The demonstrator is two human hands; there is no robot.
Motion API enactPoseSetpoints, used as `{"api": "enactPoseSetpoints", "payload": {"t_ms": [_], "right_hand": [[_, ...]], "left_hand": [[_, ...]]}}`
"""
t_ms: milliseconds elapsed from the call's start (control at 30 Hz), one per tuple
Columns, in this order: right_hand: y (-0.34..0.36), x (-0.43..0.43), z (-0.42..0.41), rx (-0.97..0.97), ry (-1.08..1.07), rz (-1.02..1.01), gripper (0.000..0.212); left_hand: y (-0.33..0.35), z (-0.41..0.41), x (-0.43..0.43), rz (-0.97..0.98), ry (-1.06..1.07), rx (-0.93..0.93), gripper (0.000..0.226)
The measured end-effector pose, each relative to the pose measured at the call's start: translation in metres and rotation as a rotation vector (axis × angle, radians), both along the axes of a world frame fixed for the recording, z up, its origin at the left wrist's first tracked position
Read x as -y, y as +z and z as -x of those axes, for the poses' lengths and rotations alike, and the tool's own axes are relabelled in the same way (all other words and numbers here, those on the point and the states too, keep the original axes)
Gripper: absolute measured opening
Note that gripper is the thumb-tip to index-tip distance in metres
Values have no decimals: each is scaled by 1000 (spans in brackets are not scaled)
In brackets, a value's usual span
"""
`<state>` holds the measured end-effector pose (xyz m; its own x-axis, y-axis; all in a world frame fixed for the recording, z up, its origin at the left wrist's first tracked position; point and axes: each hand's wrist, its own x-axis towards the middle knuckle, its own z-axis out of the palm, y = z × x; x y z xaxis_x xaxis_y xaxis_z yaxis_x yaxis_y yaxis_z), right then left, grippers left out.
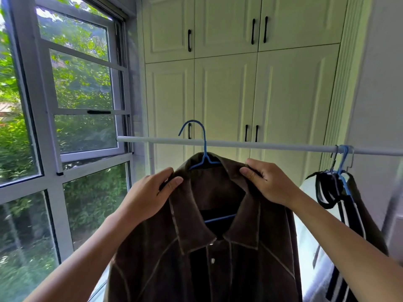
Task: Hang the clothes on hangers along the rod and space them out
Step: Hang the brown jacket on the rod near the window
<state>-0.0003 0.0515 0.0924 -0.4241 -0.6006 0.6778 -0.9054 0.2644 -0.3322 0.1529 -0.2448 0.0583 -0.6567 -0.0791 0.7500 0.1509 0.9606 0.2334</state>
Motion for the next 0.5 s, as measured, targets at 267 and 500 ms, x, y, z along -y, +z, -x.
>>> {"api": "enactPoseSetpoints", "payload": {"t_ms": [267, 500], "right_hand": [[-2, -15, -2, 57, 6, -11, 38], [7, -50, -17, 538, 175, -240, 31]], "left_hand": [[-17, 5, 3, 66, 94, -49, 61], [-24, 40, -4, 166, 148, -153, 82]]}}
